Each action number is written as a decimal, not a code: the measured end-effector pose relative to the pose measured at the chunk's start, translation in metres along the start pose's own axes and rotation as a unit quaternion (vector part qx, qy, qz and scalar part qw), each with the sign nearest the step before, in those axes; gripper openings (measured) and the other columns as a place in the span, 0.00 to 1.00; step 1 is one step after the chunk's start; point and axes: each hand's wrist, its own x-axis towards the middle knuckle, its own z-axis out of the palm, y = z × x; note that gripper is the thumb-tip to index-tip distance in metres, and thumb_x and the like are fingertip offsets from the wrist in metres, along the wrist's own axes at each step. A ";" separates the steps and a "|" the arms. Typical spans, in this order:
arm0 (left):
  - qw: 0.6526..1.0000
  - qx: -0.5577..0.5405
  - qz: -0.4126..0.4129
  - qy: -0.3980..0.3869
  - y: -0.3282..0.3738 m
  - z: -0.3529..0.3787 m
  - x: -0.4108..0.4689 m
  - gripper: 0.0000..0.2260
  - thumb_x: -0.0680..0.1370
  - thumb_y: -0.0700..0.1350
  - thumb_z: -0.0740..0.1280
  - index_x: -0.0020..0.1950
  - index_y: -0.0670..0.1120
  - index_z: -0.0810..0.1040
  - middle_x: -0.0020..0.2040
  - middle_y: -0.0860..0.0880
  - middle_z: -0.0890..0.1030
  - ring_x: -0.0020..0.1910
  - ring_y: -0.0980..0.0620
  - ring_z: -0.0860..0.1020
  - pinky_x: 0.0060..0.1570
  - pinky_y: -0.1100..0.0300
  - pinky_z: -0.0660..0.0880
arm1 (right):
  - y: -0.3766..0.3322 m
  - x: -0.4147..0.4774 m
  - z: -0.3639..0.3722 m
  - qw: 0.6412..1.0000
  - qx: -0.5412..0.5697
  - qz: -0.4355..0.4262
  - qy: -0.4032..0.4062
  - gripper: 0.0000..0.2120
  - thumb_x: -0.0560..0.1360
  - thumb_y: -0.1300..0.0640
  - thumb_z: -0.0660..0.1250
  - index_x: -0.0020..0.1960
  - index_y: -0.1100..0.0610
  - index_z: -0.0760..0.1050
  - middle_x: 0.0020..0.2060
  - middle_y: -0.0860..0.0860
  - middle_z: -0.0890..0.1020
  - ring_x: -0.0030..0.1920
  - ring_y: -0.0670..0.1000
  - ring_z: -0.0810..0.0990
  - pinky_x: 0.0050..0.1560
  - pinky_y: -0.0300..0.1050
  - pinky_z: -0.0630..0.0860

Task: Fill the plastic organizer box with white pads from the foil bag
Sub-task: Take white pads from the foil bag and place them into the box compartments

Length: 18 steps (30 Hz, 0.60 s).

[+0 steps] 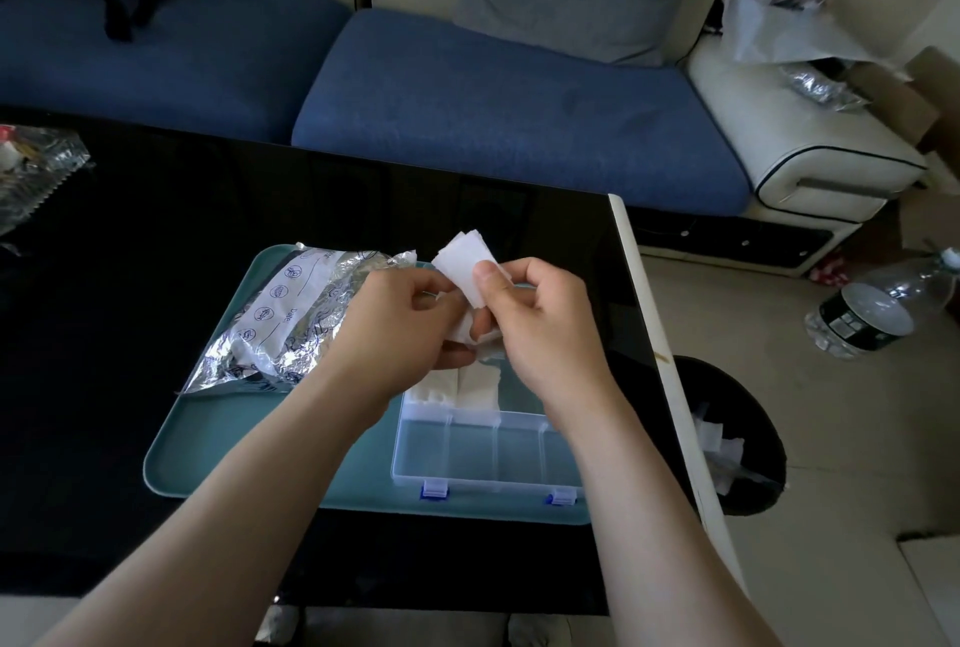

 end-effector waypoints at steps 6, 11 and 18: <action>1.000 0.008 0.016 -0.004 -0.002 -0.001 0.000 0.09 0.84 0.41 0.67 0.48 0.43 0.86 0.45 0.40 0.87 0.43 0.44 0.88 0.45 0.49 0.86 | 0.005 0.002 0.004 1.000 -0.015 0.017 0.014 0.13 0.85 0.48 0.66 0.68 0.48 0.74 0.39 0.49 0.87 0.41 0.44 0.87 0.46 0.43 0.84; 0.999 0.020 0.035 -0.007 -0.004 -0.002 0.001 0.08 0.84 0.40 0.67 0.50 0.45 0.87 0.46 0.39 0.87 0.44 0.45 0.88 0.46 0.51 0.86 | 0.008 0.005 0.005 0.998 -0.049 -0.007 0.026 0.10 0.85 0.50 0.66 0.61 0.53 0.81 0.38 0.50 0.87 0.39 0.45 0.87 0.47 0.50 0.86; 0.999 0.028 0.015 -0.015 -0.005 -0.003 0.004 0.09 0.84 0.35 0.66 0.60 0.44 0.83 0.55 0.39 0.83 0.43 0.46 0.88 0.46 0.55 0.86 | 0.010 0.009 -0.005 0.992 -0.022 -0.014 0.122 0.11 0.87 0.52 0.60 0.57 0.54 0.80 0.40 0.49 0.83 0.36 0.38 0.82 0.36 0.33 0.75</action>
